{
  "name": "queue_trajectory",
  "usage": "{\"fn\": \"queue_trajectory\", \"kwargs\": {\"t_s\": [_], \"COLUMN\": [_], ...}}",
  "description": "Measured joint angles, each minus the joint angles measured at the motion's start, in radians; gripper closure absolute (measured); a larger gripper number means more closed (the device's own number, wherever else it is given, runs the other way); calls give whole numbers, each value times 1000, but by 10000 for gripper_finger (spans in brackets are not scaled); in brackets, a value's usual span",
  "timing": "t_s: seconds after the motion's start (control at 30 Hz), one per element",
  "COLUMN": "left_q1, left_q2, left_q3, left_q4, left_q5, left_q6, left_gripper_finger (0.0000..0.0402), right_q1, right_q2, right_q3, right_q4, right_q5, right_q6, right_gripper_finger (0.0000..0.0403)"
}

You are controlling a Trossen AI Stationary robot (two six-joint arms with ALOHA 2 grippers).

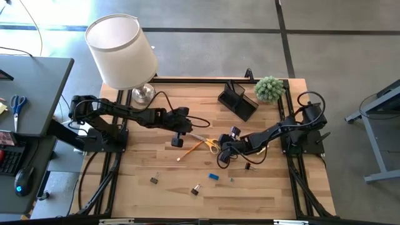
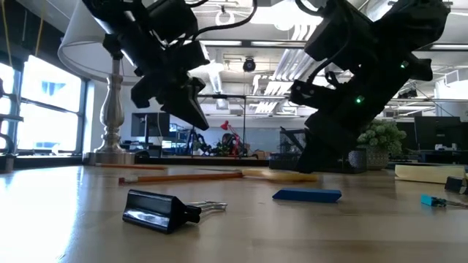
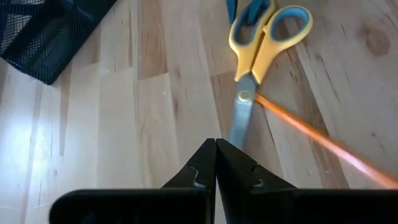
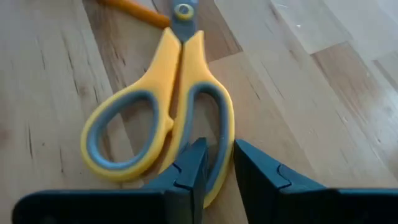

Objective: Pick and place office supplies into organizer
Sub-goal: Put the yellow scissors into the desk organizer

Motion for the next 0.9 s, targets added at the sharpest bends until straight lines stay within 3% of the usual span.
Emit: {"fn": "queue_trajectory", "kwargs": {"t_s": [0.23,0.37,0.57,0.73,0.9], "left_q1": [0,0,0,-2,-1], "left_q2": [0,0,-1,-3,-64], "left_q3": [0,0,0,0,-47], "left_q4": [1,-22,-166,-199,-192], "left_q5": [-1,-1,-5,-5,-23], "left_q6": [0,-9,-62,-79,-84], "left_gripper_finger": [401,401,401,401,401], "right_q1": [1,-1,6,-17,-75], "right_q2": [-10,-49,-216,-356,-337], "right_q3": [0,-9,-7,132,462], "right_q4": [-4,-57,-220,-561,-1018], "right_q5": [23,87,210,286,295], "right_q6": [-15,-36,-13,-85,-174], "right_gripper_finger": [374,391,396,397,398]}}
